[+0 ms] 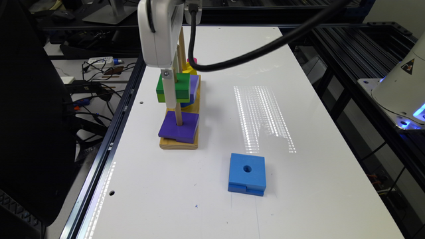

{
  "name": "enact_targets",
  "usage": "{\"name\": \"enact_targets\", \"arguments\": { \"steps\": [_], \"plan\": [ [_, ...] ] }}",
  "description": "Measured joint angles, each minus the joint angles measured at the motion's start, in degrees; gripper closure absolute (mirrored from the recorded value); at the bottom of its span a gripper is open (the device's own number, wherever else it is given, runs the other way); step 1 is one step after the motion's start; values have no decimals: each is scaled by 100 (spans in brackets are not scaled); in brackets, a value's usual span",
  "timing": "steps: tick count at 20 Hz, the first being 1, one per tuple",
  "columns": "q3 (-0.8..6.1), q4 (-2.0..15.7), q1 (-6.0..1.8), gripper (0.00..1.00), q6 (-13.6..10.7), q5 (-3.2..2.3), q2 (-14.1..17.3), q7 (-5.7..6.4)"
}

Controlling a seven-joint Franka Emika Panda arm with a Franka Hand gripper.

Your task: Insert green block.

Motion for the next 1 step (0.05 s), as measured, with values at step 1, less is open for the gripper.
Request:
{"name": "enact_targets", "arguments": {
  "steps": [1],
  "plan": [
    [0,0,0,100,0,0,0,0]
  ]
}}
